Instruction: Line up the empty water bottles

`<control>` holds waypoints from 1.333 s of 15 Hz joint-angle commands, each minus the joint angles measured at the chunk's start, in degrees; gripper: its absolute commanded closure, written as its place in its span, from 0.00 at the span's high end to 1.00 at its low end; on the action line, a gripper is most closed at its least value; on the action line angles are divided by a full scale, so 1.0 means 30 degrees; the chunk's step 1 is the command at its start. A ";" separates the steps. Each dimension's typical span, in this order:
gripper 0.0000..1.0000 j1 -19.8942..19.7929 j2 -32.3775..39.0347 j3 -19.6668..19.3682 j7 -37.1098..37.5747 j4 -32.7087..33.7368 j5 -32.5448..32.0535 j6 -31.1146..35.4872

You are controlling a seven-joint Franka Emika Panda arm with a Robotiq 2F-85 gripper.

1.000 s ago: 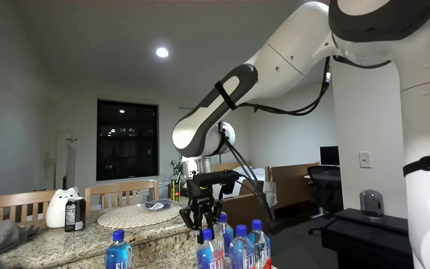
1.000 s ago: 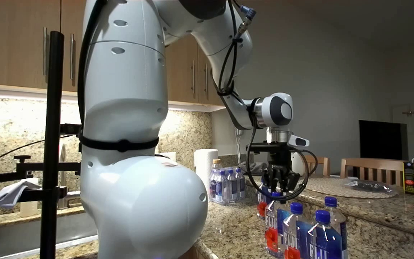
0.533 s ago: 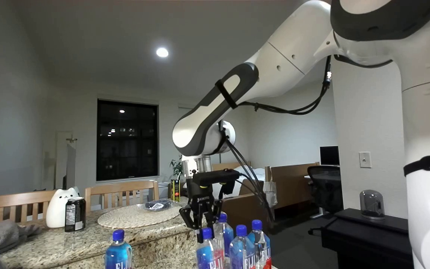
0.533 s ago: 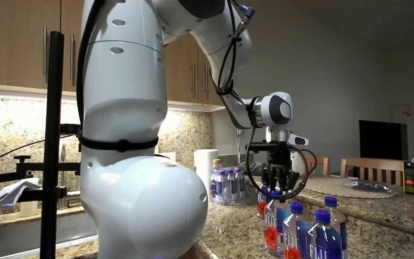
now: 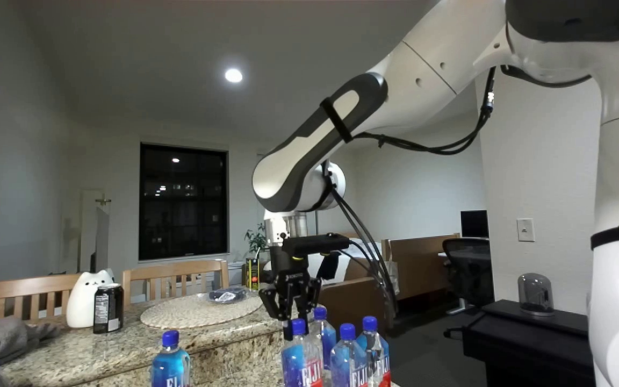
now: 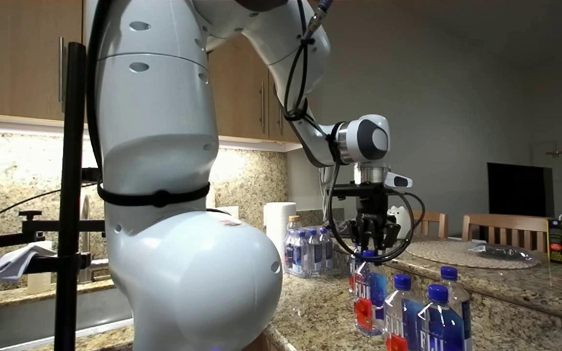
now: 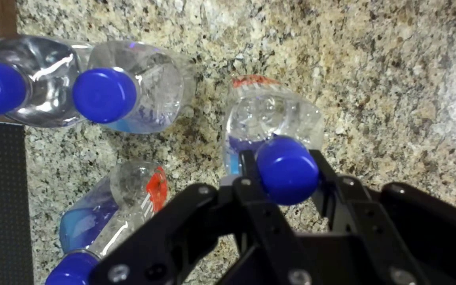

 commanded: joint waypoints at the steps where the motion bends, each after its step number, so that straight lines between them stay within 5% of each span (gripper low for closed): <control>1: 0.35 -0.0202 -0.0035 0.0210 -0.0033 0.0021 0.0031 -0.0041; 2: 0.35 -0.0202 -0.0038 0.0212 -0.0035 0.0018 0.0031 -0.0041; 3: 0.13 -0.0202 -0.0038 0.0212 -0.0036 0.0011 0.0031 -0.0041; 20: 0.13 -0.0317 0.0455 0.0254 0.0310 -0.1113 -0.1287 0.1024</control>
